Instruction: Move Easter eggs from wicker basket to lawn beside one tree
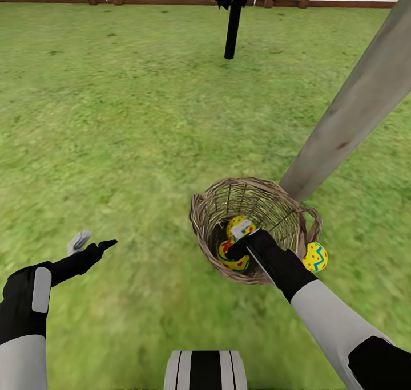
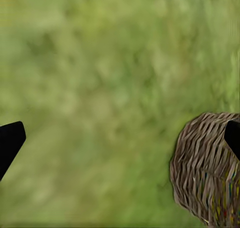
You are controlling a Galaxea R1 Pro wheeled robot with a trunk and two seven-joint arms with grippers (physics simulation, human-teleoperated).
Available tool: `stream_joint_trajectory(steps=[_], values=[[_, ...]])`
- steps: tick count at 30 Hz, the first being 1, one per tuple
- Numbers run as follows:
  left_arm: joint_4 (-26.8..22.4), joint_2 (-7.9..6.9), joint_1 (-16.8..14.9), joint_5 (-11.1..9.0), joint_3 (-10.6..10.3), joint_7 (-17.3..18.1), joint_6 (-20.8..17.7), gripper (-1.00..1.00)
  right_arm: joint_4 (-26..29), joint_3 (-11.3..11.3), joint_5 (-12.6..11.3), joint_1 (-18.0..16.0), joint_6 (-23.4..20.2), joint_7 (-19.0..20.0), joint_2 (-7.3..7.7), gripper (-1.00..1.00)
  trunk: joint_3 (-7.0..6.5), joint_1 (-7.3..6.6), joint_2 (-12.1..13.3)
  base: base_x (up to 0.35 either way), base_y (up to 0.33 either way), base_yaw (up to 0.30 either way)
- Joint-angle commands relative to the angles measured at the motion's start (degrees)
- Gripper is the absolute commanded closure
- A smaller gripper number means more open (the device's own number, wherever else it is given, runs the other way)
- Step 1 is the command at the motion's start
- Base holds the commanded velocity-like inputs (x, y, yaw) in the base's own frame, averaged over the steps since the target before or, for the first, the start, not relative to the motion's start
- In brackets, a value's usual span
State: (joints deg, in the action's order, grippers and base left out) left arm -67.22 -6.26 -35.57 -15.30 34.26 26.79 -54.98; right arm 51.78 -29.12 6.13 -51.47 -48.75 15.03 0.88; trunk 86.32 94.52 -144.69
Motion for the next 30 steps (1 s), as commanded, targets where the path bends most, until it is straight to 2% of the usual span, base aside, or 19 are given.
stream_joint_trajectory(steps=[1,5,9,13,19,30], values=[[-0.02,0.02,-0.04,0.18,0.12,0.35,-0.34,-1.00,0.08,-0.15,0.59,-0.04,-0.19,0.44,0.03,-1.00,0.04,-0.01,-0.02,0.000,0.000,0.000],[-0.02,0.02,-0.05,0.18,0.16,0.33,-0.31,-1.00,0.08,-0.15,0.55,-0.04,-0.20,0.44,-0.03,-1.00,0.04,-0.01,-0.02,0.000,0.000,0.000],[0.05,0.02,-0.05,0.18,0.19,0.29,-0.31,-1.00,0.08,-0.11,0.55,-0.04,-0.13,0.37,-0.04,-1.00,0.92,0.09,-0.07,0.000,0.000,0.000],[0.07,0.02,-0.06,0.18,0.19,0.31,-0.30,-1.00,0.04,-0.07,0.55,-0.04,-0.18,0.19,0.01,-1.00,0.92,0.09,-0.07,0.000,0.000,0.000],[0.04,0.02,-0.05,0.18,0.17,0.28,-0.30,-1.00,0.16,0.02,0.61,-0.04,-0.12,-0.14,0.09,-1.00,2.25,0.25,-0.15,0.000,0.000,0.000],[-0.02,0.02,-0.04,0.18,0.11,0.29,-0.30,-1.00,0.20,0.02,0.56,-0.04,1.45,-0.18,0.09,-1.00,2.70,0.30,-0.18,0.000,0.000,0.000]])
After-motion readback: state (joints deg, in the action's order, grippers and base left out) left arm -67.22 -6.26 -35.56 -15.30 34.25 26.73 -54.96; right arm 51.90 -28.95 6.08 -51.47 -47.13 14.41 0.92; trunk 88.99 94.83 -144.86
